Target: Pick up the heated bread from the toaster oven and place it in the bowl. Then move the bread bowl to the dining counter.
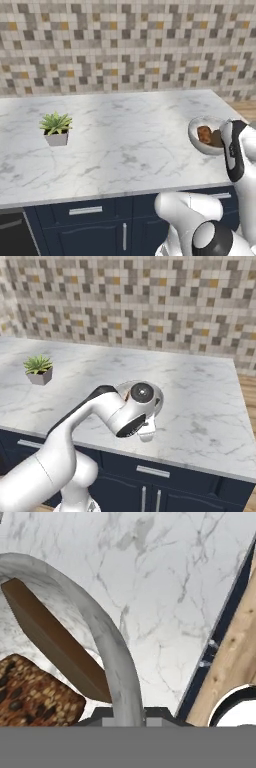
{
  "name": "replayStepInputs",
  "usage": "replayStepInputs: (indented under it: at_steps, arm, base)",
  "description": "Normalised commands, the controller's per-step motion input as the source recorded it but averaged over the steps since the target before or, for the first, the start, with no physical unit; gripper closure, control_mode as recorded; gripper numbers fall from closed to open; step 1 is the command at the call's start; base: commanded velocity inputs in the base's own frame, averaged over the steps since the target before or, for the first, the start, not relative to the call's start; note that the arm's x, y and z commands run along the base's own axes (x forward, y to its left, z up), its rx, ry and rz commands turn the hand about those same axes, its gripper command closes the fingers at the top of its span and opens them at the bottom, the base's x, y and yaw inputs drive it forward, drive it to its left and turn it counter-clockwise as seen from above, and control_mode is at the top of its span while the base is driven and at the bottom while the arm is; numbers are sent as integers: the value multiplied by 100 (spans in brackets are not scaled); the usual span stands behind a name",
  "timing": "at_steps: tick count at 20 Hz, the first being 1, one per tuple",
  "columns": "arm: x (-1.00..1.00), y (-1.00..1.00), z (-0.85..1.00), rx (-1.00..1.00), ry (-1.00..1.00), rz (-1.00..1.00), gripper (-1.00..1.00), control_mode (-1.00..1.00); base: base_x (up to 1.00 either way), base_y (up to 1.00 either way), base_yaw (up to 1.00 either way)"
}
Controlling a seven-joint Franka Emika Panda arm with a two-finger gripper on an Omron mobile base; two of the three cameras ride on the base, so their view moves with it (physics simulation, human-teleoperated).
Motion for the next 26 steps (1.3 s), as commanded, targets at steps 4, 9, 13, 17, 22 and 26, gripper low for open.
replayStepInputs:
  at_steps: [4,9,13,17,22,26]
  arm:
    - [100,47,-20,-2,7,4,100,-100]
    - [100,52,-37,0,5,10,100,-100]
    - [100,59,-41,0,11,12,100,-100]
    - [86,19,-56,0,12,20,100,-100]
    - [31,6,-34,-2,2,12,100,-100]
    - [12,0,-16,-2,0,2,100,-100]
  base:
    - [0,0,0]
    - [0,0,0]
    - [0,0,0]
    - [0,0,0]
    - [0,0,0]
    - [0,0,0]
